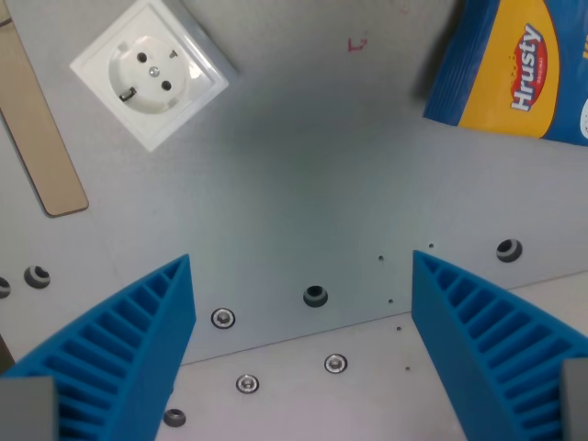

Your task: Rotate around gripper positive y

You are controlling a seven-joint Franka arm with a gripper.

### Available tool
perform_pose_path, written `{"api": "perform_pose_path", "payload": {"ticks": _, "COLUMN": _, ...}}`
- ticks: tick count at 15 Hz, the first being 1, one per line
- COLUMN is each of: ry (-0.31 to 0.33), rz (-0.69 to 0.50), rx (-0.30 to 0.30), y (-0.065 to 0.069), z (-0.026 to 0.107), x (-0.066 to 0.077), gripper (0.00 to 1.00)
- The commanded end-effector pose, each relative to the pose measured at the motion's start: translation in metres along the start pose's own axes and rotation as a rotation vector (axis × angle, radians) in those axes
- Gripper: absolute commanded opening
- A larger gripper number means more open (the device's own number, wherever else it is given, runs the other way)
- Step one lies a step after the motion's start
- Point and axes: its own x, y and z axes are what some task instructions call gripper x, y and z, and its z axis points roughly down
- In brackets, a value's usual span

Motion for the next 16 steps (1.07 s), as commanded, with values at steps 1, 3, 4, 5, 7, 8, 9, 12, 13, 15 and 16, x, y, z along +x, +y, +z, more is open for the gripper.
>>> {"api": "perform_pose_path", "payload": {"ticks": 1, "ry": 0.114, "rz": 0.001, "rx": -0.001, "y": 0.0006, "z": -0.0011, "x": -0.0022, "gripper": 1.00}}
{"api": "perform_pose_path", "payload": {"ticks": 3, "ry": 0.141, "rz": 0.001, "rx": -0.001, "y": 0.0006, "z": -0.0011, "x": -0.0022, "gripper": 1.00}}
{"api": "perform_pose_path", "payload": {"ticks": 4, "ry": 0.154, "rz": 0.001, "rx": -0.001, "y": 0.0006, "z": -0.0011, "x": -0.0022, "gripper": 1.00}}
{"api": "perform_pose_path", "payload": {"ticks": 5, "ry": 0.167, "rz": 0.001, "rx": -0.001, "y": 0.0006, "z": -0.0011, "x": -0.0022, "gripper": 1.00}}
{"api": "perform_pose_path", "payload": {"ticks": 7, "ry": 0.194, "rz": 0.001, "rx": -0.001, "y": 0.0006, "z": -0.0011, "x": -0.0022, "gripper": 1.00}}
{"api": "perform_pose_path", "payload": {"ticks": 8, "ry": 0.207, "rz": 0.001, "rx": -0.001, "y": 0.0006, "z": -0.0011, "x": -0.0022, "gripper": 1.00}}
{"api": "perform_pose_path", "payload": {"ticks": 9, "ry": 0.221, "rz": 0.001, "rx": -0.001, "y": 0.0006, "z": -0.0011, "x": -0.0022, "gripper": 1.00}}
{"api": "perform_pose_path", "payload": {"ticks": 12, "ry": 0.261, "rz": 0.001, "rx": -0.001, "y": 0.0006, "z": -0.0011, "x": -0.0022, "gripper": 1.00}}
{"api": "perform_pose_path", "payload": {"ticks": 13, "ry": 0.274, "rz": 0.001, "rx": -0.001, "y": 0.0006, "z": -0.0011, "x": -0.0022, "gripper": 1.00}}
{"api": "perform_pose_path", "payload": {"ticks": 15, "ry": 0.301, "rz": 0.001, "rx": -0.001, "y": 0.0006, "z": -0.0011, "x": -0.0022, "gripper": 1.00}}
{"api": "perform_pose_path", "payload": {"ticks": 16, "ry": 0.314, "rz": 0.001, "rx": -0.001, "y": 0.0006, "z": -0.0011, "x": -0.0022, "gripper": 1.00}}
